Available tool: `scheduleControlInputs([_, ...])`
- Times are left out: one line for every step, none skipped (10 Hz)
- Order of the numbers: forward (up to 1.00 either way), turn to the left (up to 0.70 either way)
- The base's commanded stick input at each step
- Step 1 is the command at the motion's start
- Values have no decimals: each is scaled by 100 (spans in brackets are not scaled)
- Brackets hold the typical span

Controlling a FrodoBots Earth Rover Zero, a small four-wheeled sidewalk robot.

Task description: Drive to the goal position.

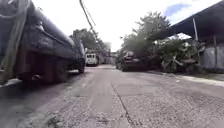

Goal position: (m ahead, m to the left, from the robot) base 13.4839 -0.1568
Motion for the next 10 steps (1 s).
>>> scheduleControlInputs([100,0])
scheduleControlInputs([100,0])
scheduleControlInputs([100,0])
scheduleControlInputs([100,0])
scheduleControlInputs([100,0])
scheduleControlInputs([100,0])
scheduleControlInputs([100,0])
scheduleControlInputs([100,0])
scheduleControlInputs([100,0])
scheduleControlInputs([100,0])
